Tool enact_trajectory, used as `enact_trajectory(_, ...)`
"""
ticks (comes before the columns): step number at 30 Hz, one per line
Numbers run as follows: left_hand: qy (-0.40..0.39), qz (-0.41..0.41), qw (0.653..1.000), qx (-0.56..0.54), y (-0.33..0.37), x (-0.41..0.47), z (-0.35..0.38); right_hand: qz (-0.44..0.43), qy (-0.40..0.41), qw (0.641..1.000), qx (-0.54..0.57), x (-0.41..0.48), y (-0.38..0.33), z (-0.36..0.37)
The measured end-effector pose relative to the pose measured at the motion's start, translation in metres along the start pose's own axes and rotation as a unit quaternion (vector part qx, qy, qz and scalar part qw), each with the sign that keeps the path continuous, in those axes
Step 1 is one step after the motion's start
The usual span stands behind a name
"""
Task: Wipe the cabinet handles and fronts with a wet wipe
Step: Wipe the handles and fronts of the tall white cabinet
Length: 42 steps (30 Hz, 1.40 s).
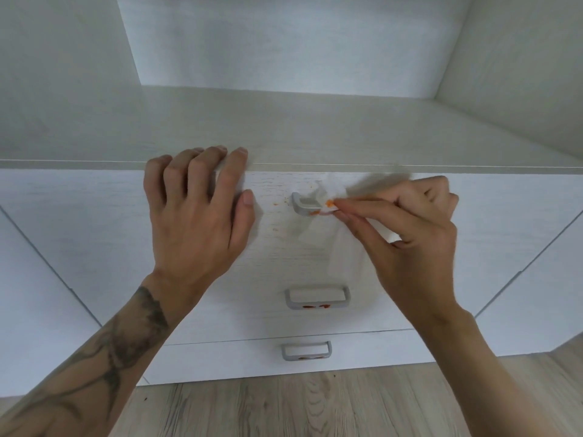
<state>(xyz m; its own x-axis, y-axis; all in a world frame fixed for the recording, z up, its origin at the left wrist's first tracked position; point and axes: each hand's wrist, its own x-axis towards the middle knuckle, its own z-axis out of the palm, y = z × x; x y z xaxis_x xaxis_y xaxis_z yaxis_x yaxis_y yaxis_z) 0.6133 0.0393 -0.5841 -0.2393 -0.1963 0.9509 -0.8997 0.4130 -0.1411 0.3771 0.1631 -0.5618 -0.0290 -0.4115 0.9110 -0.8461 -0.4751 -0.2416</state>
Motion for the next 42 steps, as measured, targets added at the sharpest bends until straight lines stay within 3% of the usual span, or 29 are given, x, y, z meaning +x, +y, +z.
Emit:
enact_trajectory(3, 0.005, -0.009, 1.0, -0.004, 0.002, 0.001, -0.001, 0.037, 0.023, 0.999, -0.016, -0.005, 0.0, -0.004)
enact_trajectory(8, 0.002, -0.009, 1.0, -0.007, 0.002, 0.001, 0.0, 0.0, -0.014, 1.0, 0.014, 0.003, -0.013, 0.011)
enact_trajectory(14, -0.008, -0.014, 1.0, -0.01, 0.002, 0.0, 0.0, 0.024, 0.021, 0.999, -0.007, -0.003, -0.008, 0.004)
enact_trajectory(19, -0.012, -0.011, 1.0, -0.017, 0.001, 0.001, 0.0, -0.006, -0.018, 1.0, -0.009, 0.006, -0.012, 0.005)
enact_trajectory(26, -0.013, -0.009, 1.0, -0.014, 0.001, 0.0, -0.002, 0.028, 0.056, 0.998, -0.022, 0.011, -0.032, 0.002)
enact_trajectory(29, -0.017, -0.009, 1.0, -0.011, 0.001, 0.001, -0.003, 0.044, 0.022, 0.998, -0.029, 0.012, -0.037, 0.015)
enact_trajectory(35, -0.012, -0.007, 1.0, -0.007, 0.001, 0.001, -0.003, -0.003, 0.019, 0.998, -0.059, -0.004, -0.023, 0.014)
enact_trajectory(42, -0.005, -0.005, 1.0, -0.013, 0.002, 0.001, 0.0, -0.018, 0.009, 1.0, -0.011, 0.011, -0.032, 0.03)
